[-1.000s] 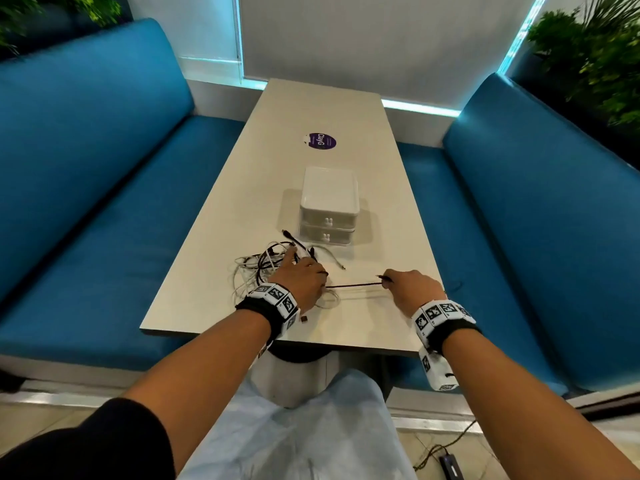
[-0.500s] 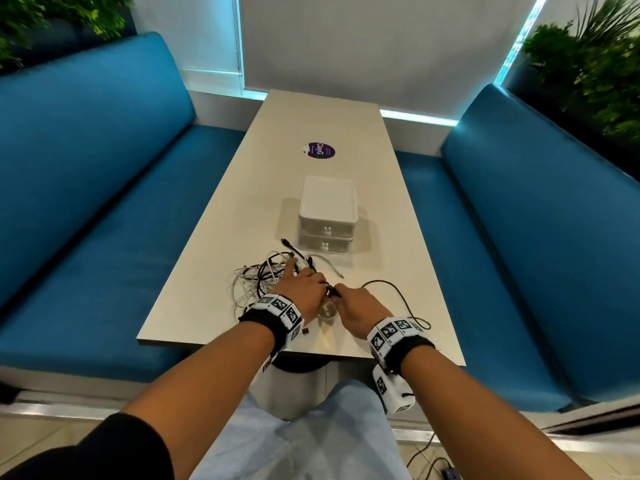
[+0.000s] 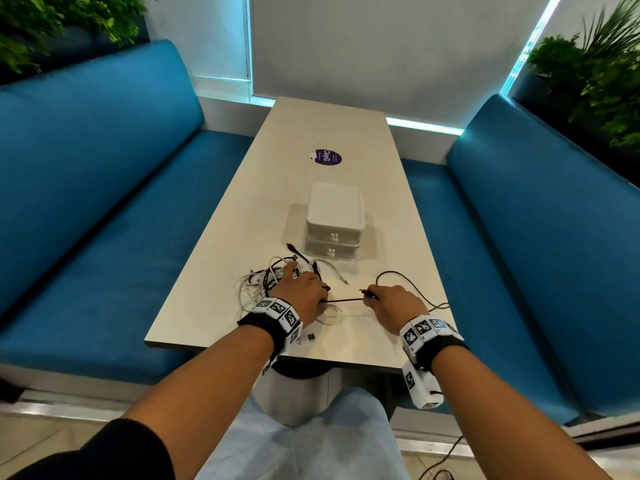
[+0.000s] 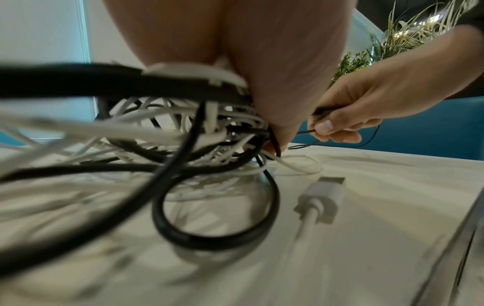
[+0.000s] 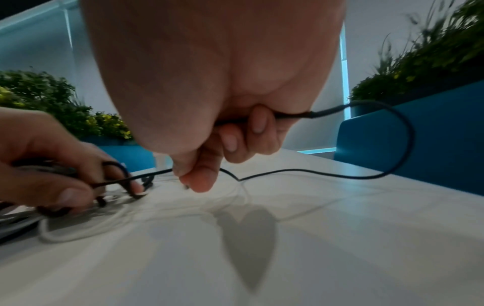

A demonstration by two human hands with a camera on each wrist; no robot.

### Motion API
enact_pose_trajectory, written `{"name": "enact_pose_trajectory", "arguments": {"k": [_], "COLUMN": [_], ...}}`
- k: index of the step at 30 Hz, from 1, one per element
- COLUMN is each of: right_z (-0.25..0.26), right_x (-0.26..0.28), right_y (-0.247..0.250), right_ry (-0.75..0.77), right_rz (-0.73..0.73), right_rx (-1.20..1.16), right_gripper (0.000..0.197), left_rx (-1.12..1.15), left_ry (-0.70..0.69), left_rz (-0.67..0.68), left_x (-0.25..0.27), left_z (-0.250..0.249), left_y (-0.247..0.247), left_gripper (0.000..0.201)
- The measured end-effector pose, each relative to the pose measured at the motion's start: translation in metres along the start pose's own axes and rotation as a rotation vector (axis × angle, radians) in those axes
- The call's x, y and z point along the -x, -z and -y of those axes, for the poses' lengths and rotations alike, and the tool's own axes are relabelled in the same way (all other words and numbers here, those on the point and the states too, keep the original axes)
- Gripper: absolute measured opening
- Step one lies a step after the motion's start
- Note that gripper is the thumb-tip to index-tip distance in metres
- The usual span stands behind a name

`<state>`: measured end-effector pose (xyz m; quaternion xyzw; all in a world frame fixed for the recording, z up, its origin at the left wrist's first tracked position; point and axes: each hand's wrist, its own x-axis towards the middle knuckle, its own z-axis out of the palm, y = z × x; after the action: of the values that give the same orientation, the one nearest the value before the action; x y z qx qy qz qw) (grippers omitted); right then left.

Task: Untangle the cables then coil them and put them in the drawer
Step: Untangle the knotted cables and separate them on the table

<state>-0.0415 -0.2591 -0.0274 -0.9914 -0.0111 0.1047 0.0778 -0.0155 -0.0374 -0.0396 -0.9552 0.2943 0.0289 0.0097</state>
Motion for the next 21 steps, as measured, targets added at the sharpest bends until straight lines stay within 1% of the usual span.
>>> {"name": "enact_pose_trajectory", "arguments": {"k": [6, 8, 11, 13, 15, 16, 19, 21], "right_z": [-0.047, -0.047, -0.027, -0.008, 0.016, 0.026, 0.05, 0.055], "right_x": [0.009, 0.011, 0.01, 0.008, 0.007, 0.007, 0.009, 0.007], "right_y": [0.014, 0.011, 0.002, -0.002, -0.006, -0.01, -0.025, -0.029], "right_ry": [-0.162, -0.174, -0.181, -0.146, -0.047, 0.005, 0.124, 0.131], "right_rz": [-0.001, -0.013, -0.073, -0.11, -0.134, -0.133, -0.051, 0.026], "right_rx": [0.024, 0.045, 0.03, -0.01, -0.062, -0.083, -0.095, -0.147], "right_gripper": [0.026, 0.028, 0.03, 0.036, 0.044, 0.044, 0.033, 0.022], "left_rx": [0.024, -0.004, -0.025, -0.021, -0.012, -0.007, 0.024, 0.042], "left_ry": [0.045, 0.051, 0.059, 0.061, 0.077, 0.078, 0.07, 0.06], "left_rz": [0.001, 0.008, 0.008, 0.01, 0.002, 0.0, 0.025, 0.028], "left_x": [0.002, 0.002, 0.002, 0.002, 0.004, 0.004, 0.006, 0.007], "left_z": [0.002, -0.002, -0.006, -0.005, -0.003, -0.004, -0.006, -0.008], "left_y": [0.001, 0.002, 0.002, 0.001, 0.001, 0.001, -0.001, -0.001], "left_gripper": [0.033, 0.034, 0.032, 0.031, 0.03, 0.029, 0.03, 0.032]}}
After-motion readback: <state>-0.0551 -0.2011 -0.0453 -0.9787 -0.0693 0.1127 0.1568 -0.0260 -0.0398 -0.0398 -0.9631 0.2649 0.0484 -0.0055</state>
